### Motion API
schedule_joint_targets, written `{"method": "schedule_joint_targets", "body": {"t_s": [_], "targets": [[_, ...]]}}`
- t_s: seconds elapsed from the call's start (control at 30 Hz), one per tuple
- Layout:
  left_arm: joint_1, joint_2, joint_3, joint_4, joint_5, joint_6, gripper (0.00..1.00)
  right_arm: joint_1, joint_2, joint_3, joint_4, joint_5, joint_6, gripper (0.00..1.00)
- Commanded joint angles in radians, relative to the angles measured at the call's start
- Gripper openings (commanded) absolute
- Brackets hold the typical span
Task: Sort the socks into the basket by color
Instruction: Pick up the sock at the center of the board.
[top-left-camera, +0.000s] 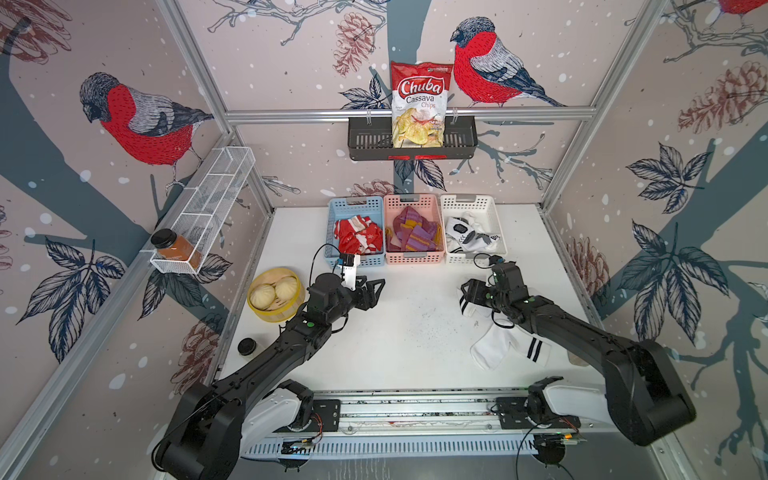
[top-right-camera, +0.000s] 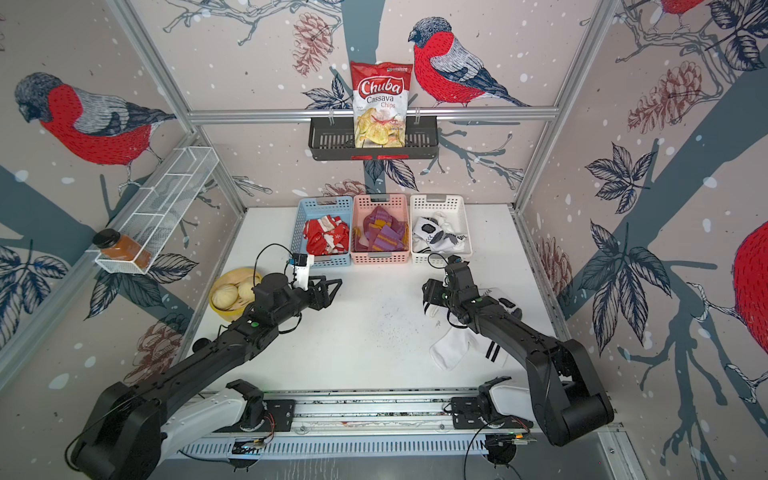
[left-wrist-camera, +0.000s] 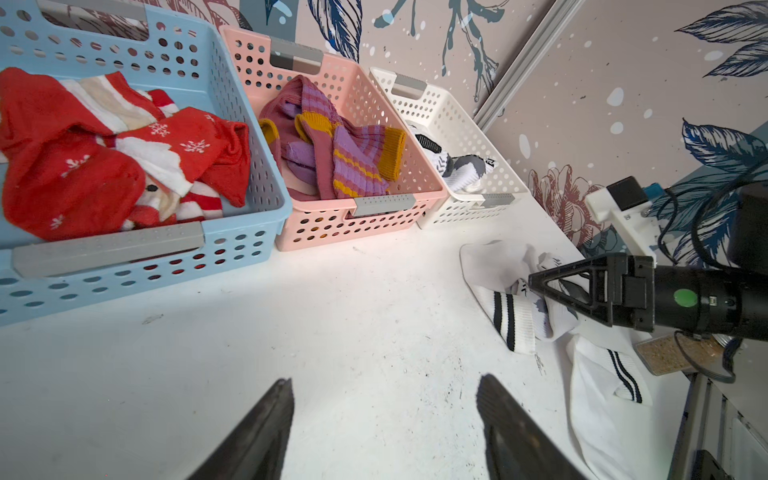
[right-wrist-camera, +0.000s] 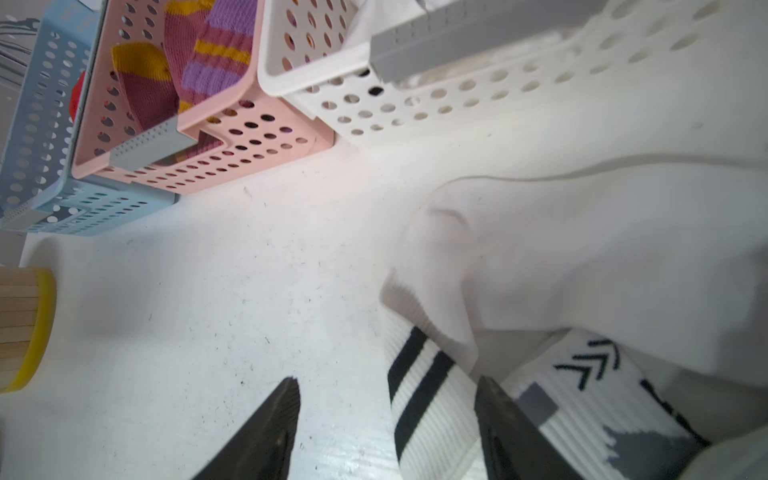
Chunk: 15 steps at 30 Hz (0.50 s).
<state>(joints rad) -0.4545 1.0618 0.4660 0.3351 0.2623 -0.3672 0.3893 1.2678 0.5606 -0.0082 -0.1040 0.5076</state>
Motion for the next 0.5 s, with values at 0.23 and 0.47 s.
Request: {"method": "schedule_joint_targets", "body": {"t_s": [0.23,0.47], "targets": [[-0.171,0.205,0.100,0.146,-0.039,0.020,0.72,-0.037,-0.103,-0.074,0.060,0.007,0.042,0.73],[-0.287,0.482,0.311,0.136,-0.065,0.036,0.72,-0.087,-0.138,-0.100,0.044,0.023,0.075,0.71]]}}
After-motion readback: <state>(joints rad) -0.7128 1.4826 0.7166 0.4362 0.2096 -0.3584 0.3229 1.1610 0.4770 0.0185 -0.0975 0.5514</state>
